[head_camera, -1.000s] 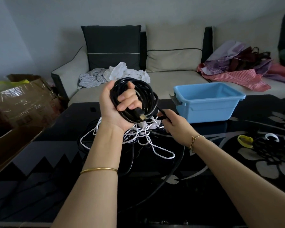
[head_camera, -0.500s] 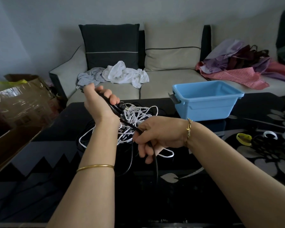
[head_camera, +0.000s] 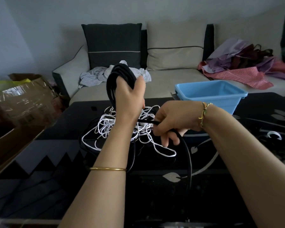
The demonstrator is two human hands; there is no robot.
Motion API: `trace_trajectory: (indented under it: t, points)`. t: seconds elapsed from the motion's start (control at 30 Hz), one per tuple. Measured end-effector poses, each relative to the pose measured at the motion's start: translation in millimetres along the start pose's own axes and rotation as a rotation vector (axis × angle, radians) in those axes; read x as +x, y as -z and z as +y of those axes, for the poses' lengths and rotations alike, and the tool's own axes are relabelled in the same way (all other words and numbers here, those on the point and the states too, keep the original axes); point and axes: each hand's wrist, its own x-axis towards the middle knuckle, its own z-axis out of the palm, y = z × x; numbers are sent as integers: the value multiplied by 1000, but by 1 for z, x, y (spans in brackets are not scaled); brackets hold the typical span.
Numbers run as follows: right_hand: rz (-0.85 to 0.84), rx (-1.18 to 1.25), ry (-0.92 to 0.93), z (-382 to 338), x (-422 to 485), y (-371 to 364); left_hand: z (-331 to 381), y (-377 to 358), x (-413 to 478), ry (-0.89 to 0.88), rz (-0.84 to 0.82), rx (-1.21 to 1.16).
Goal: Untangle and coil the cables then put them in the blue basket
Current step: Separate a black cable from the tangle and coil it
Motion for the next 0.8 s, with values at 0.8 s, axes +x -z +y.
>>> trace_trajectory:
  t: [0.8]
  points:
    - [662,-376,311,2,2,20,-14,29,-4,437,-679,385]
